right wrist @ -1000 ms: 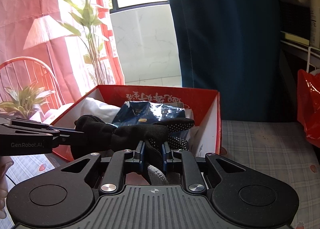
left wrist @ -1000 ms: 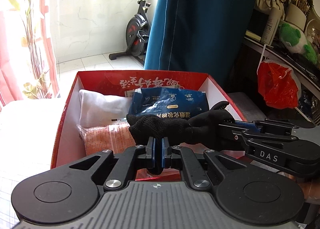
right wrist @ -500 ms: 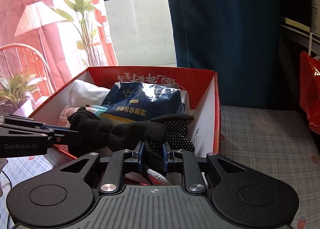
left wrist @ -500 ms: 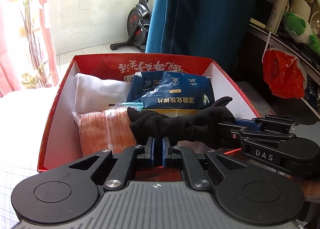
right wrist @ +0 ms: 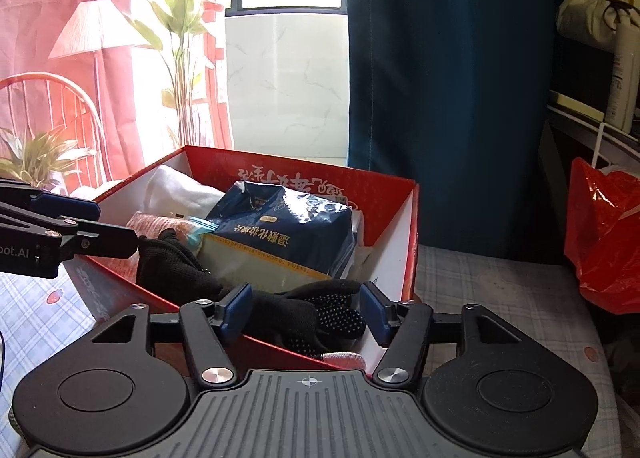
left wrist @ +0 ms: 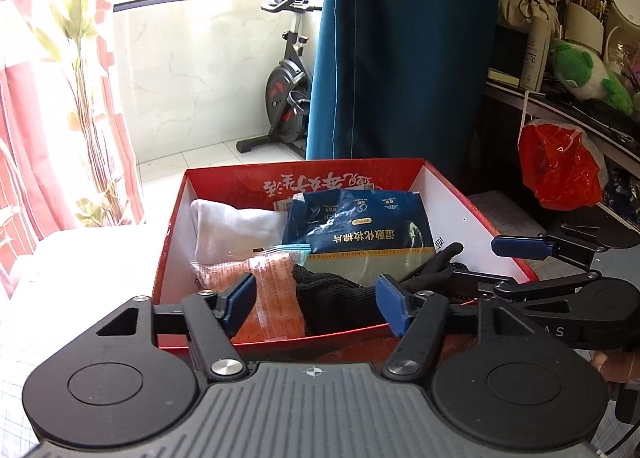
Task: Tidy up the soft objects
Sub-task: 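Lower the gloves into the box and open both grippers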
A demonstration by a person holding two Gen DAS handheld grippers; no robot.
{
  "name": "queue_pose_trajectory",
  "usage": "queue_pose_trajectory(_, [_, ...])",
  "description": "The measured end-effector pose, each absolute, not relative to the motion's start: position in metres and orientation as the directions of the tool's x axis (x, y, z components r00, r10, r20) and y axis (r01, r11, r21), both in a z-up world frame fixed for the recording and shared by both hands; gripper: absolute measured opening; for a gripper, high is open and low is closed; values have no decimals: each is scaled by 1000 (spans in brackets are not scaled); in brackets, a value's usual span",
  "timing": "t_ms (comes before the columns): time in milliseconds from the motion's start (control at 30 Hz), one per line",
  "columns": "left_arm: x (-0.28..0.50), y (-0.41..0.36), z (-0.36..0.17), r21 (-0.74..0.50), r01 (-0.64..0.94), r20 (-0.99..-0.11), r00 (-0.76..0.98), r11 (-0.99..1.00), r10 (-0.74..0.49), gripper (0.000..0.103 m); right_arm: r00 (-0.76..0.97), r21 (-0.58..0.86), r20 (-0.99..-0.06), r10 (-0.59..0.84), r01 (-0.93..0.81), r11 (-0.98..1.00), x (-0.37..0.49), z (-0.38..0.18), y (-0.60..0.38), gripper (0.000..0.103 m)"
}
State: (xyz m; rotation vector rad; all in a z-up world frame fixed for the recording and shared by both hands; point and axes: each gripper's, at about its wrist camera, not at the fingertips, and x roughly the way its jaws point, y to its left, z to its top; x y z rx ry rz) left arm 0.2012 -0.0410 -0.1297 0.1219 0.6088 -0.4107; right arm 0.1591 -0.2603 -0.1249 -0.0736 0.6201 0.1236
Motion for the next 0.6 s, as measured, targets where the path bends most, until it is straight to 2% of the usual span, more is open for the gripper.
queue_pose_trajectory(33, [197,-40,-128,-4,404,-568,752,915,-334,88,811,-38,-577,91,-138,990,155,-124,-259,65])
queue_pose_trajectory(100, [189,-36,-124,-5,385,-547,772,923,-325,101,820,-31,-566,84,-123,992,148,-121,-259,72])
queue_pose_trajectory(267, [170,-27,-120,-4,361,-536,787,933,-307,103,833,-16,-547,81,-108,994,131,-117,-258,100])
queue_pose_trajectory(300, [167,-25,-120,2,355,-533,792,935,-300,103,837,-15,-540,84,-110,994,128,-116,-258,102])
queue_pose_trajectory(600, [130,-5,-123,20,326,-510,816,945,-271,103,850,33,-507,140,-143,989,95,-109,-252,103])
